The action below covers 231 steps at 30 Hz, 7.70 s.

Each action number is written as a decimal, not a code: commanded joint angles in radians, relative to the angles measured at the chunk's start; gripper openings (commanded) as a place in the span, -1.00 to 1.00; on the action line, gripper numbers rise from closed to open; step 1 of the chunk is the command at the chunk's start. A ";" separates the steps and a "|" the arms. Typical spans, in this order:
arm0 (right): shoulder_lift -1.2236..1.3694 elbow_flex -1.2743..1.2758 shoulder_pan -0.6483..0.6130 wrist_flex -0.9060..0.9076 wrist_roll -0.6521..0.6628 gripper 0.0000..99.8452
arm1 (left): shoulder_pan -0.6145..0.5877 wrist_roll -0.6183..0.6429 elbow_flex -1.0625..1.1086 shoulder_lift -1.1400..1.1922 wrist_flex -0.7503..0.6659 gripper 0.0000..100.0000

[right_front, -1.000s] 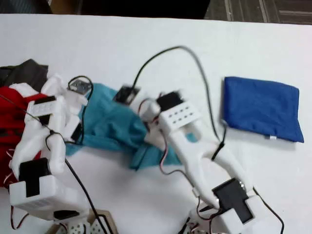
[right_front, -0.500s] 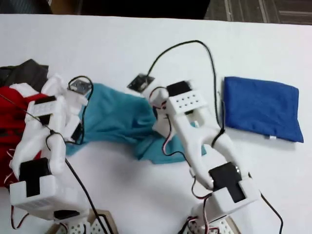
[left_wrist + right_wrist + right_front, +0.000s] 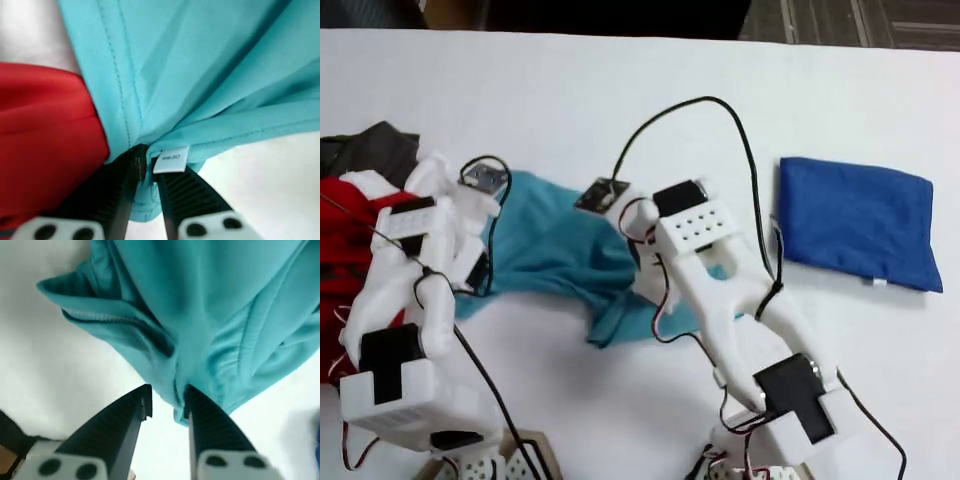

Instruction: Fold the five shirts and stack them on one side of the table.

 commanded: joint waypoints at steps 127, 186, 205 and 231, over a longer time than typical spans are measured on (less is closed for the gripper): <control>-0.094 0.046 -0.357 0.107 0.127 -0.55 | -0.002 0.006 -0.001 -0.002 -0.028 -0.95; 0.036 0.038 -0.044 -0.021 0.242 -0.61 | -0.002 0.006 -0.001 -0.002 -0.028 -0.95; 0.163 0.032 -0.166 -0.071 0.164 -0.58 | -0.002 0.006 -0.001 -0.002 -0.028 -0.95; 0.166 0.104 -0.084 -0.136 0.167 -0.64 | -0.002 0.006 -0.001 -0.002 -0.028 -0.95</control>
